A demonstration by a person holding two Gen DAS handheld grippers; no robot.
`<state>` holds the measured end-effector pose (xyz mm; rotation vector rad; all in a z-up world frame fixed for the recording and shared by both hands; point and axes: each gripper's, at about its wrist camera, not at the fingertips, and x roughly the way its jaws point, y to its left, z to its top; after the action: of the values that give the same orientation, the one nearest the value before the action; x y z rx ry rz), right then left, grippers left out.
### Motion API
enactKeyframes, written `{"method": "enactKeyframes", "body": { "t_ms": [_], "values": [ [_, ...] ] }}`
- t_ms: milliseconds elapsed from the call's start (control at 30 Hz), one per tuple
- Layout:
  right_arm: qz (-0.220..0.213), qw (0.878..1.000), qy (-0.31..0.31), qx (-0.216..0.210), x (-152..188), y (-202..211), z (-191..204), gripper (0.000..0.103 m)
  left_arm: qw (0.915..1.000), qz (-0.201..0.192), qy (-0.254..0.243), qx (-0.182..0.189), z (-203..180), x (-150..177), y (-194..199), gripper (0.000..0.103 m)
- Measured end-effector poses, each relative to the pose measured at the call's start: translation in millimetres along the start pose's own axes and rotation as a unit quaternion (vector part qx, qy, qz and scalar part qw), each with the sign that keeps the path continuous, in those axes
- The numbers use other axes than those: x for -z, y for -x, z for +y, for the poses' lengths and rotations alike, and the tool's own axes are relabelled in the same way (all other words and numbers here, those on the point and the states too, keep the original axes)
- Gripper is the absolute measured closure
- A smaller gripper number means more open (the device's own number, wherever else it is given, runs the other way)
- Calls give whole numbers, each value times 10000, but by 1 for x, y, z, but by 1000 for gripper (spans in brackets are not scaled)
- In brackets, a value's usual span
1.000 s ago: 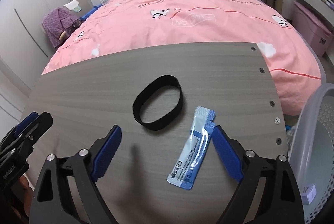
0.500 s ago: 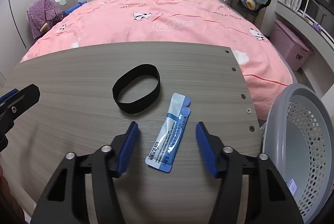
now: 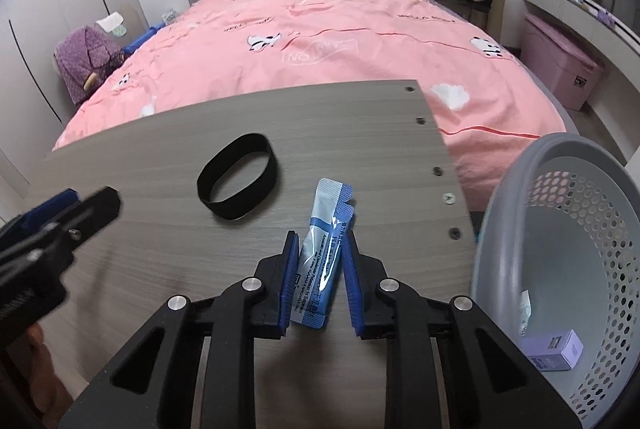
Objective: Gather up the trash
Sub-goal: 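Grasp the black hair tie with the left tool and lift it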
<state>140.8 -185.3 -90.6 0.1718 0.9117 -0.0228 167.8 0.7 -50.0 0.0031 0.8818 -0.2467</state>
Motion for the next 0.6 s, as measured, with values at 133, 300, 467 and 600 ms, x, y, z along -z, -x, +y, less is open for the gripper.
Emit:
{"method": "enactKeyframes", "body": {
  "t_ms": [133, 300, 467, 600],
  "values": [
    [-119, 9999, -79, -18, -2, 13, -10, 81, 9997, 117, -165, 134, -15, -4, -11, 25],
    [-158, 9997, -150, -81, -2, 22, -20, 81, 9990, 222, -304, 251, -32, -8, -24, 25],
    [-210, 9995, -196, -122, -3, 30, -27, 81, 9980, 378, -439, 255, -49, -14, -40, 25],
    [-265, 9992, -262, -152, -2, 37, -35, 81, 9977, 432, -462, 246, -56, -19, -52, 25]
  ]
}}
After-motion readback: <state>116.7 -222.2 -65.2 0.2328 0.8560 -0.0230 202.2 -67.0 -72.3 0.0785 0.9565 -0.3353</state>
